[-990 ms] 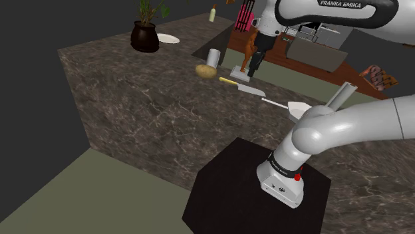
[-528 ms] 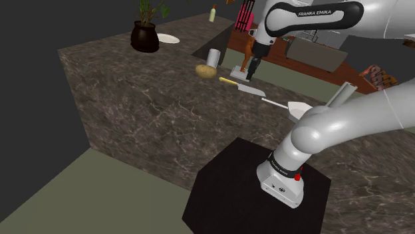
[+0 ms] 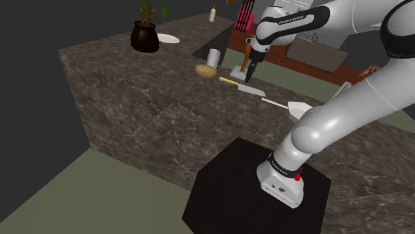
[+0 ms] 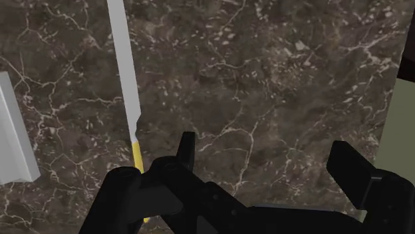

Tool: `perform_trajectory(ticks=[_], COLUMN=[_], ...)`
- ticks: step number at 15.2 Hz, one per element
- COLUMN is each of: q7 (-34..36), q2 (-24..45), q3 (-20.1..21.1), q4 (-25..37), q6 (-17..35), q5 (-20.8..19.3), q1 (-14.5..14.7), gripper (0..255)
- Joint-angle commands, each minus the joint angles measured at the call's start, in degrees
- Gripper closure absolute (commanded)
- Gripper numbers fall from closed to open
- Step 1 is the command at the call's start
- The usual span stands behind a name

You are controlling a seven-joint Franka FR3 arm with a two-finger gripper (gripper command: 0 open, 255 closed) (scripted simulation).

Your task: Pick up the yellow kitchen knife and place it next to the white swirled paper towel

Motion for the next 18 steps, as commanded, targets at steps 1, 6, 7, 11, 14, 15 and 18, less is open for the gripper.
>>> perform_trajectory(ticks=[1, 6, 7, 11, 14, 15, 18], q7=[-3.88, -14.12, -16.35, -23.70, -24.50, -24.79, -25.87], q2=[4.62, 16.70, 19.28, 27.99, 29.50, 30.02, 31.98], q3=[-2.49, -7.01, -7.60, -8.05, -7.72, -7.61, -7.13], q4=[2.03, 8.33, 9.84, 15.50, 14.67, 14.42, 13.62], q6=[2.68, 7.54, 8.23, 9.69, 11.77, 12.46, 14.87], q5=[1.29, 7.81, 9.58, 15.89, 17.04, 17.46, 19.03], q1=[0.18, 0.33, 0.15, -1.85, -2.20, -2.31, -2.75], gripper=[0, 0, 0, 0, 0, 0, 0])
